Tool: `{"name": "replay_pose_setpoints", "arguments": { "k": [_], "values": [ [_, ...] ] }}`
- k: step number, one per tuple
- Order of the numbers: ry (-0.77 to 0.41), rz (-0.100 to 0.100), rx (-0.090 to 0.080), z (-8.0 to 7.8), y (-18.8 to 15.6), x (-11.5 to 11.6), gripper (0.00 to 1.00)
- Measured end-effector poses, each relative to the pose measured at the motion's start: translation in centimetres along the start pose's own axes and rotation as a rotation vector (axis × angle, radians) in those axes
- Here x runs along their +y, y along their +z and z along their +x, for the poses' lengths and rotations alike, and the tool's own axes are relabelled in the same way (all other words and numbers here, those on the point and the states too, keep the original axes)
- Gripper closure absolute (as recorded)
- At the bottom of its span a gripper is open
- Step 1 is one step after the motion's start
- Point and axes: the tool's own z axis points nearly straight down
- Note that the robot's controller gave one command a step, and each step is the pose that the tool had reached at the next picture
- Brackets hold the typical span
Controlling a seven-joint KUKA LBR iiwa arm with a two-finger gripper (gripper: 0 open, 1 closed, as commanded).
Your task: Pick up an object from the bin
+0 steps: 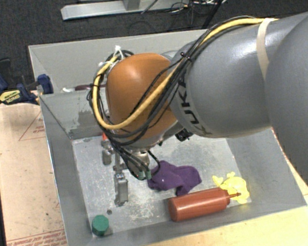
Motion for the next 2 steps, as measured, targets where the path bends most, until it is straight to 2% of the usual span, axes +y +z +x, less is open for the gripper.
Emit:
{"name": "replay_pose_setpoints", "arguments": {
  "k": [1, 2],
  "values": [
    [0.004, -0.002, -0.007, -0.2, -0.5, -0.1, 0.00],
    [-0.052, -0.004, -0.009, 0.0, 1.6, -3.3, 0.00]
  ]
}}
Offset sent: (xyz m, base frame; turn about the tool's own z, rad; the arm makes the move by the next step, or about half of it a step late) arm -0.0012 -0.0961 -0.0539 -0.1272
